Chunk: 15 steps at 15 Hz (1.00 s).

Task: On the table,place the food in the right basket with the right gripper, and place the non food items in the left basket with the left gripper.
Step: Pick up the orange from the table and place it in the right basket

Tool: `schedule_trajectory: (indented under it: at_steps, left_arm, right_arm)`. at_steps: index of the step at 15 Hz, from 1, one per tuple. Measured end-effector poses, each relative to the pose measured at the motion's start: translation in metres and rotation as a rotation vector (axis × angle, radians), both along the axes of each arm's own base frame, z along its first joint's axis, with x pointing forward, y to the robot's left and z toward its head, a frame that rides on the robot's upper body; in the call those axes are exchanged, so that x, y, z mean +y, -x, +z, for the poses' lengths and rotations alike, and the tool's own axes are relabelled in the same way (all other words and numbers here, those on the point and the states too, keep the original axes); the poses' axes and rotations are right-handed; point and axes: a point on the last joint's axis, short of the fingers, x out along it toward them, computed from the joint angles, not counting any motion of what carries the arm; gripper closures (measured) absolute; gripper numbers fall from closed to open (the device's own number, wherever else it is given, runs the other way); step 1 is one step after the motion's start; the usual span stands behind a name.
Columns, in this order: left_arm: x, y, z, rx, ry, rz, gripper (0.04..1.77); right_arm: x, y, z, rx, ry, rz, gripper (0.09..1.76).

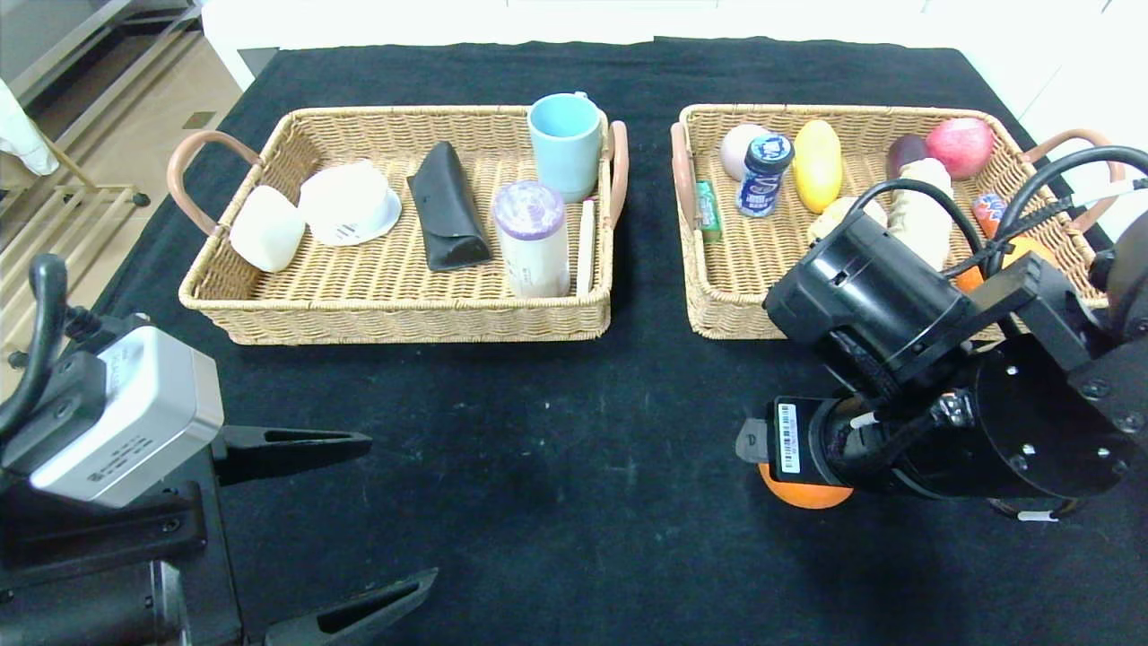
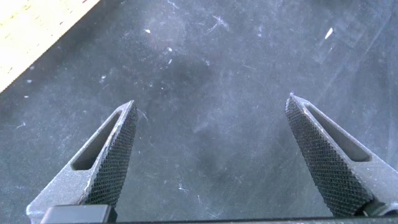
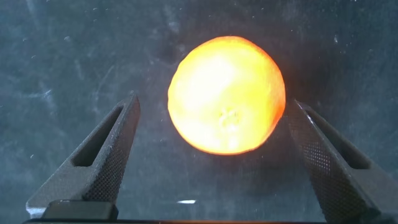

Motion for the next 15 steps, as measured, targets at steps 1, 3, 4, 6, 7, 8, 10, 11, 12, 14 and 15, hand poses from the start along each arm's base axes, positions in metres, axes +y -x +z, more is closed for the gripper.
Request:
schedule_trajectory:
  at_steps: [1,3,4,6,7,8,10,11,12,14,15]
  left_arm:
    - [0.0,0.0,0.0,0.001,-0.001,0.0,0.09]
    - [0.0,0.0,-0.001,0.005,-0.003,0.0,0.09]
    - [0.0,-0.001,-0.002,0.005,-0.003,0.001,0.09]
    - [0.0,-0.002,-0.003,0.01,-0.006,0.004,0.09]
    - [0.0,-0.002,-0.003,0.011,-0.007,0.006,0.09]
    - [0.0,-0.003,-0.003,0.012,-0.008,0.008,0.09]
    - [0.001,-0.004,-0.004,0.019,-0.012,0.015,0.09]
    - [0.0,-0.005,-0.005,0.022,-0.014,0.017,0.09]
    - [0.0,-0.006,-0.006,0.026,-0.016,0.02,0.09]
    - [0.001,-0.008,-0.006,0.03,-0.018,0.028,0.09]
    - [0.001,-0.008,-0.007,0.032,-0.019,0.031,0.09]
  right_arm:
    - [0.0,-0.001,-0.001,0.001,0.001,-0.003,0.14]
    - [-0.001,-0.004,-0.002,0.003,0.002,-0.015,0.14]
    - [-0.002,-0.006,-0.002,0.004,0.001,-0.021,0.14]
    - [-0.002,-0.008,-0.004,0.006,-0.004,-0.037,0.14]
    - [-0.002,-0.009,-0.005,0.009,-0.002,-0.038,0.14]
    - [-0.001,-0.01,-0.006,0.012,0.001,-0.039,0.14]
    - [-0.003,-0.013,-0.009,0.018,0.004,-0.048,0.14]
    - [-0.003,-0.014,-0.01,0.023,0.007,-0.052,0.14]
    - [-0.004,-0.015,-0.011,0.026,0.009,-0.057,0.14]
    - [-0.004,-0.017,-0.013,0.031,0.015,-0.061,0.14]
    - [-0.004,-0.018,-0.014,0.032,0.016,-0.063,0.14]
